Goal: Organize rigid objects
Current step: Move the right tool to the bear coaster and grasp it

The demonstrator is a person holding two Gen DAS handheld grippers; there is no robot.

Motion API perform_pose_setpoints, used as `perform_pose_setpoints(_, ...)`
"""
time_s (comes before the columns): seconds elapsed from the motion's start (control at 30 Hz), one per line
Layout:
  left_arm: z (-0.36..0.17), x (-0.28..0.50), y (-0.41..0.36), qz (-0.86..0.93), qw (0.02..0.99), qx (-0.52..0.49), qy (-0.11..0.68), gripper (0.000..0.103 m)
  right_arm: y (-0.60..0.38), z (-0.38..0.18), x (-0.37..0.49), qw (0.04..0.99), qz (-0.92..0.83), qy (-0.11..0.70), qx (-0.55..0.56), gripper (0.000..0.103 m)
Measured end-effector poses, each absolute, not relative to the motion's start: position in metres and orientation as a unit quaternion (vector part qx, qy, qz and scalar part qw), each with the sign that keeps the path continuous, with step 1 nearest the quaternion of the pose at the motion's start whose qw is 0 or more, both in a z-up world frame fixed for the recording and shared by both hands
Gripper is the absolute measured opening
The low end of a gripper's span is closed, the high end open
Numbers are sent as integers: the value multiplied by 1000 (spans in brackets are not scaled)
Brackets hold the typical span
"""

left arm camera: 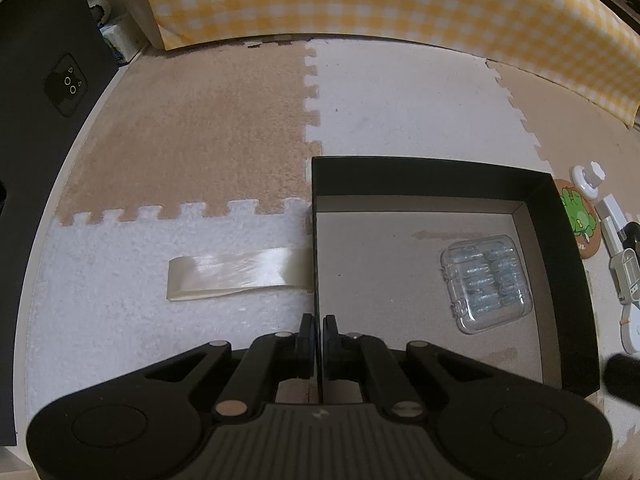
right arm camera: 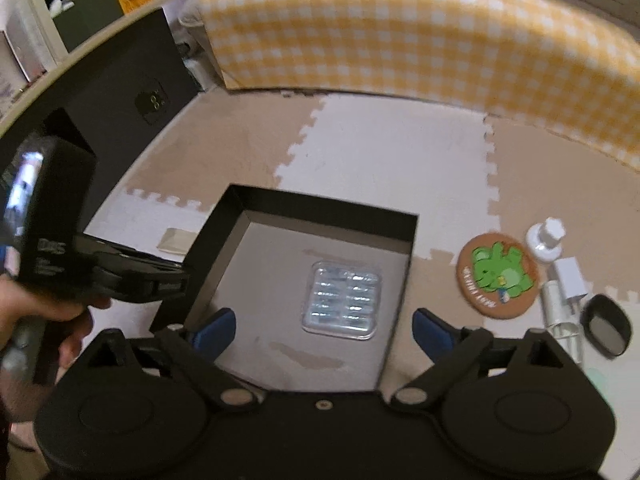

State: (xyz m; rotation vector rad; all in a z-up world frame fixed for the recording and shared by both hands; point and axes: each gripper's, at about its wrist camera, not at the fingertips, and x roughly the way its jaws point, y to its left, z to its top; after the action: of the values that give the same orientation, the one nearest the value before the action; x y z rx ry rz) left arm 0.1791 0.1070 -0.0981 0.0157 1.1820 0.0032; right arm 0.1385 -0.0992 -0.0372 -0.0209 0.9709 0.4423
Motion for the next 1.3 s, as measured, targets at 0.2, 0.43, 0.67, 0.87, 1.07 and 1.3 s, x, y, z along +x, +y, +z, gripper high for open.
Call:
perform_pose_setpoints(0.2,-98,179,106,3,831,9,557,4,-139,-15,141,884,185,430,17,103)
perform_pose_setpoints(0.43,-97,178,106,3,831,7,556,4,-193,-22,180,899,113,418,71,103)
perform_pose_setpoints(0.67,-96,177,105,5,830,13,557,4,-238,-70,211,897,37,420,133,103)
perform_pose_setpoints(0.87,-96,178,105,5,830,11,558,4,-241,-112,226,893,59,419,153,103)
perform_pose_setpoints(1.07,-95,178,104,6,831,11,556,4,-221,-138,230,906,104,402,84,103)
perform_pose_setpoints(1.3,-92,177,105,4,832,7,555,4,-208,-158,241,912,124,392,11,103)
